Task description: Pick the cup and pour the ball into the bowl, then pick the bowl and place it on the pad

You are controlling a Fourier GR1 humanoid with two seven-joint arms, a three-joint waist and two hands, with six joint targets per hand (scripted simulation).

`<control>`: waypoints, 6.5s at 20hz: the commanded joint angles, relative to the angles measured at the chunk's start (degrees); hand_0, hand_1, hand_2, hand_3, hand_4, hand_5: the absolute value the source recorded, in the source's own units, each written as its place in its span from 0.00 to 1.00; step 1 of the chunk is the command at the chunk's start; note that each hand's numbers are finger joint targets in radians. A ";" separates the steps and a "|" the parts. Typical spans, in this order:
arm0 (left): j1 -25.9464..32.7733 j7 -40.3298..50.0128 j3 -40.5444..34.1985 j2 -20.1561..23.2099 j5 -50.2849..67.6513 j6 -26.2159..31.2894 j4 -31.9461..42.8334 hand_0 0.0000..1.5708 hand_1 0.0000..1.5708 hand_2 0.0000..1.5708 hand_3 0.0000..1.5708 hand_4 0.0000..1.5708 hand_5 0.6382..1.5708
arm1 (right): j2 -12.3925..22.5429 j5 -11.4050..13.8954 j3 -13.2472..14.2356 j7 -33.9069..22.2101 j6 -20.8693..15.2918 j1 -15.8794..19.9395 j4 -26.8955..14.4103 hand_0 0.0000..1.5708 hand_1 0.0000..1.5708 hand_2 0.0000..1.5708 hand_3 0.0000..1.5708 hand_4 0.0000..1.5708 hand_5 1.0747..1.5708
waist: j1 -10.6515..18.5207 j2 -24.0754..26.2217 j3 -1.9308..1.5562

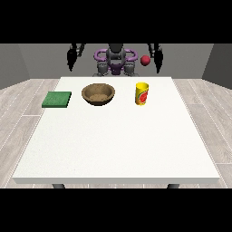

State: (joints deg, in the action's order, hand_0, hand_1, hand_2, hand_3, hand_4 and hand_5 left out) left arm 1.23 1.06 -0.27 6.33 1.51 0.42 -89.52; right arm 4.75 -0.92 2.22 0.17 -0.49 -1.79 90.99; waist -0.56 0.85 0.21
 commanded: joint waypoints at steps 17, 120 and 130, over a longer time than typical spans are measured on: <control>-1.06 24.18 -0.60 -3.21 18.37 0.66 -20.89 0.00 0.00 0.00 0.00 0.00 0.96 | -4.71 1.81 -27.09 -28.43 -25.75 7.89 15.15 0.00 0.00 0.00 0.00 0.37 1.00 | 4.05 26.17 -0.17; -62.27 15.72 31.89 -1.57 -80.21 -44.10 79.96 0.93 0.93 1.00 1.00 0.60 0.91 | 9.11 -18.11 8.43 -11.28 8.51 18.81 7.09 0.00 0.00 0.00 0.00 0.24 0.99 | -12.17 -1.49 -0.43; -63.65 25.40 42.92 -6.24 -92.46 -28.41 74.44 0.95 0.95 1.00 1.00 0.67 0.94 | 8.60 -15.27 8.14 -8.80 7.84 20.06 1.16 0.00 0.00 0.00 0.00 0.25 0.99 | -9.03 0.91 -0.23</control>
State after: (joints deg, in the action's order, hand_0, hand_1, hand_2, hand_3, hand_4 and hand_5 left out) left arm -62.71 22.77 39.42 1.44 -87.15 -31.91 -11.51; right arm 14.42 -18.12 10.76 -11.27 8.32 16.97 94.30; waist -11.01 3.19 -0.10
